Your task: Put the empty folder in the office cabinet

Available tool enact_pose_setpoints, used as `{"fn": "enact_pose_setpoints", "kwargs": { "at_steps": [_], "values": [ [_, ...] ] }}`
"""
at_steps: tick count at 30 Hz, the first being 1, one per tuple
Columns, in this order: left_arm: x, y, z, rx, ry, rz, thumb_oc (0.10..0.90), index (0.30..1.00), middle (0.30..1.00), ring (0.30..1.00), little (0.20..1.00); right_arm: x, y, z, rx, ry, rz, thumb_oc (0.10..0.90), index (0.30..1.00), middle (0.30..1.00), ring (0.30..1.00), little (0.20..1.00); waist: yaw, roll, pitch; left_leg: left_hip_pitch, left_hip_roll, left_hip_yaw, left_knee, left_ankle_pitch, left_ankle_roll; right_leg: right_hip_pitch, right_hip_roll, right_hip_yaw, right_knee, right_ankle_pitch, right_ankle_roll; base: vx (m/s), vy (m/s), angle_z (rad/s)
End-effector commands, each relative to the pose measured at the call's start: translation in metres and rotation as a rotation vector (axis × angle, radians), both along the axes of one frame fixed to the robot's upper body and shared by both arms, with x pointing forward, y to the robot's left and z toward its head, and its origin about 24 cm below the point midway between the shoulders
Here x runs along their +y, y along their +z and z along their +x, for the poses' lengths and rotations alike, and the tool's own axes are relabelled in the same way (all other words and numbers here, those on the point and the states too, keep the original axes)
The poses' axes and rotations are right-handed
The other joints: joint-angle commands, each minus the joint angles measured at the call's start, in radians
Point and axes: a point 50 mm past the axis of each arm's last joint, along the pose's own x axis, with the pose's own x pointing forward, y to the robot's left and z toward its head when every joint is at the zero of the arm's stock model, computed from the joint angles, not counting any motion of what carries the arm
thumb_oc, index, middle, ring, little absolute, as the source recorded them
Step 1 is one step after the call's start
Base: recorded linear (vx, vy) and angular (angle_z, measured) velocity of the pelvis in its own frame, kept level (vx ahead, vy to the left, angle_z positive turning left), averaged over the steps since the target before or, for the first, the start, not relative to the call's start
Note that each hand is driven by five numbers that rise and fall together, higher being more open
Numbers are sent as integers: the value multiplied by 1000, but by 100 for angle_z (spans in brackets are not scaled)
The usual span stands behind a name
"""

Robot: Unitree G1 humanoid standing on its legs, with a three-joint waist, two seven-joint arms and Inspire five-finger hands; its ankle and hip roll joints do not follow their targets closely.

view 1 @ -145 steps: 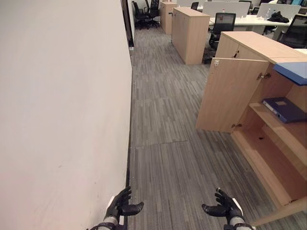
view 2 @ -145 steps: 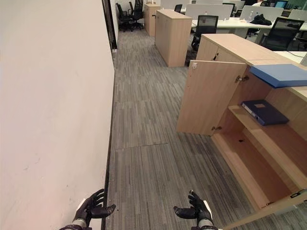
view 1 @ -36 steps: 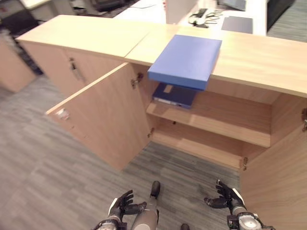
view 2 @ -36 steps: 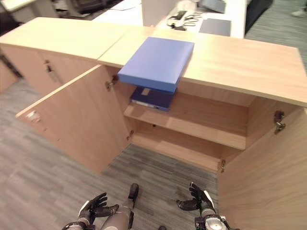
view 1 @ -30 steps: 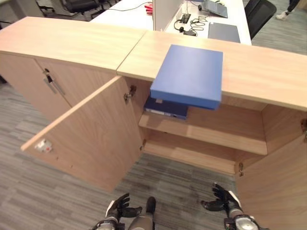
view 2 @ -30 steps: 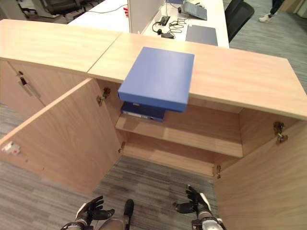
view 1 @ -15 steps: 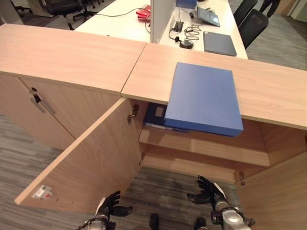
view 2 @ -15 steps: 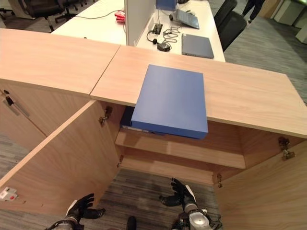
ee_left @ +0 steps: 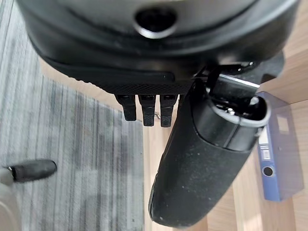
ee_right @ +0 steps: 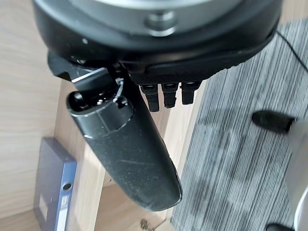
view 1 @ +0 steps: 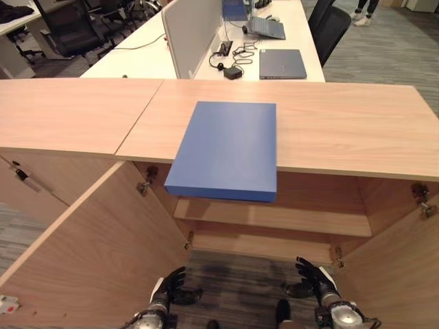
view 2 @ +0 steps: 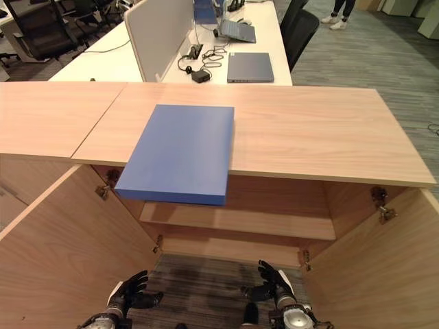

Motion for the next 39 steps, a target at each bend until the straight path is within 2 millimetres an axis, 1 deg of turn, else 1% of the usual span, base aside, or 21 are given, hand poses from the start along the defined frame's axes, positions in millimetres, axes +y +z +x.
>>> {"fn": "enact_pose_setpoints", "kwargs": {
  "at_steps": [1,3,4,5,6,7,11,13,14,15,20,22,23,24,25,26,28,29,32,34,39],
  "values": [
    [21,20,20,-126,-21,79,800,900,900,900,900,12,27,27,-186,49,45,800,900,900,900,900,35,-50,-34,-53,26,-8,-12,13,-33,50,-155,63,9,5,113,36,-262,3],
    [20,17,17,-114,-11,71,800,900,900,900,900,9,26,25,-180,57,37,800,900,900,900,900,31,-39,-38,-56,60,-14,-12,27,-54,64,-129,45,-4,-13,101,37,-217,2],
    [20,17,17,-114,-11,71,800,900,900,900,900,9,26,25,-180,58,37,800,900,900,900,900,31,-39,-38,-56,61,-14,-12,27,-54,65,-129,44,-4,-13,101,39,-269,4],
    [16,15,15,-105,-3,55,800,900,900,900,900,6,26,24,-176,58,29,800,900,900,900,900,27,-27,-38,-62,93,-18,-12,46,-72,74,-101,28,-8,-32,88,21,-186,10],
    [16,15,15,-105,-3,55,800,900,900,900,900,6,26,24,-176,58,29,800,900,900,900,900,27,-26,-38,-62,93,-18,-12,46,-72,74,-101,28,-8,-32,88,20,-360,11],
    [10,14,15,-111,-7,34,800,900,900,900,900,4,29,25,-188,59,29,800,900,900,900,900,23,-11,-33,-70,127,-18,-12,73,-90,87,-69,13,-11,-54,73,-6,-247,13],
    [-4,12,18,-107,-56,7,800,900,900,900,900,-3,33,27,-205,54,11,800,900,900,900,900,14,19,-21,-89,182,-19,-1,133,-125,135,-9,-26,-33,-96,37,-7,-268,7],
    [-4,12,18,-107,-56,7,800,900,900,900,900,-3,33,27,-205,54,11,800,900,900,900,900,13,20,-20,-88,183,-21,-1,133,-126,137,-8,-28,-34,-96,37,4,-108,11],
    [-8,12,19,-109,-69,-4,800,900,900,900,900,-6,33,25,-205,53,4,800,900,900,900,900,8,26,-15,-89,197,-16,10,158,-129,157,7,-41,-37,-110,26,10,-108,12],
    [-8,12,19,-109,-69,-4,800,900,900,900,900,-6,34,25,-205,53,4,800,900,900,900,900,8,26,-15,-89,197,-16,10,158,-129,158,7,-41,-37,-110,26,24,-208,18],
    [-14,9,15,-88,-102,-13,800,900,900,900,900,-12,33,17,-191,45,-8,800,900,900,900,900,-5,32,3,-124,227,-3,142,213,-114,208,30,-69,-38,-135,-9,19,-134,19],
    [-16,9,15,-87,-114,-15,800,900,900,900,900,-13,32,16,-186,37,-10,800,900,900,900,900,-11,24,12,-148,217,20,193,213,-103,215,28,-82,-38,-137,-18,-12,-109,31],
    [-16,9,15,-85,-116,-16,800,900,900,900,900,-12,31,17,-184,35,-8,800,900,900,900,900,-9,16,15,-163,187,21,217,186,-93,215,24,-82,-38,-137,-20,-5,-119,19],
    [-17,9,16,-85,-116,-19,800,900,900,900,900,-12,31,17,-179,34,-11,800,900,900,900,900,-2,12,16,-178,148,4,217,154,-83,211,23,-77,-39,-137,-23,29,-113,8],
    [-17,10,16,-88,-117,-20,800,900,900,900,900,-12,30,18,-174,39,-17,800,900,900,900,900,9,5,20,-195,83,-20,216,87,-67,213,17,-71,-37,-142,-24,31,-91,-14],
    [-18,10,17,-92,-116,-23,800,900,900,900,900,-11,30,20,-174,47,-20,800,900,900,900,900,18,6,17,-210,35,-47,196,72,-59,197,22,-65,-26,-136,-26,37,-50,-21],
    [-21,9,17,-89,-128,-32,800,900,900,900,900,-11,30,23,-174,55,-30,800,900,900,900,900,23,6,15,-199,16,-56,172,57,-54,189,26,-61,-9,-142,-21,41,18,-29],
    [-22,8,14,-77,-142,-30,800,900,900,900,900,-9,30,25,-175,57,-28,800,900,900,900,900,23,8,7,-178,9,-64,144,49,-42,180,35,-49,6,-149,-21,44,34,-35],
    [-21,6,12,-60,-177,-14,800,900,900,900,900,-6,31,27,-187,54,-16,800,900,900,900,900,15,3,-5,-158,1,-69,116,52,-33,172,32,-42,28,-154,-20,65,48,-32],
    [-18,7,11,-59,-199,0,800,900,900,900,900,-1,31,27,-192,57,10,800,900,900,900,900,10,-2,-22,-116,0,-45,65,53,-24,174,28,-32,33,-158,-14,94,83,25],
    [-14,7,11,-57,-186,8,800,900,900,900,900,4,24,23,-159,76,4,800,900,900,900,900,12,-4,-37,-63,-3,-24,3,51,-16,175,20,-20,24,-149,0,58,63,-6]
  ]
}}
